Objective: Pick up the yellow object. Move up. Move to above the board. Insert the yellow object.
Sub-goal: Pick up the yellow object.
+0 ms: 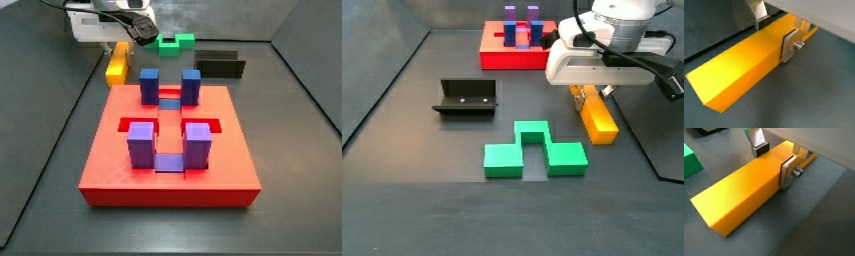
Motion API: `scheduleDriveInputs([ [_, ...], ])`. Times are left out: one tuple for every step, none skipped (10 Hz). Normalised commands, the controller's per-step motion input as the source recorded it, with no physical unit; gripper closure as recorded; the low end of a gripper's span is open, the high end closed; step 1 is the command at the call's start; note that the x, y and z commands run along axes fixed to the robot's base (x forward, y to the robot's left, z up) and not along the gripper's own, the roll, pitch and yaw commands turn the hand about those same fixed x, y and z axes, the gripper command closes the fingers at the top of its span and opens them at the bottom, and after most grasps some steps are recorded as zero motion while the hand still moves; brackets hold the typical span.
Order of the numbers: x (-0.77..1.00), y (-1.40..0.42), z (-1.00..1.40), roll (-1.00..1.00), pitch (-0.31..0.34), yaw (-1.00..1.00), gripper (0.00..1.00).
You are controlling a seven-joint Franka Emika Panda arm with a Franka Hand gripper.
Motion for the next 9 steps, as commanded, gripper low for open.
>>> scheduleDriveInputs([
  [0.00,0.00,0.00,0.00,0.000,0.00,1.00],
  [0.00,0.00,0.00,0.00,0.000,0.00,1.00],
  [0.00,0.00,0.00,0.00,0.000,0.00,1.00],
  [0.00,0.00,0.00,0.00,0.000,0.00,1.00],
  [0.00,0.00,0.00,0.00,0.000,0.00,1.00],
  [0.00,0.00,0.00,0.00,0.000,0.00,1.00],
  [0.00,0.00,0.00,0.00,0.000,0.00,1.00],
  [0.00,0.00,0.00,0.00,0.000,0.00,1.00],
  [0.00,0.00,0.00,0.00,0.000,0.00,1.00],
])
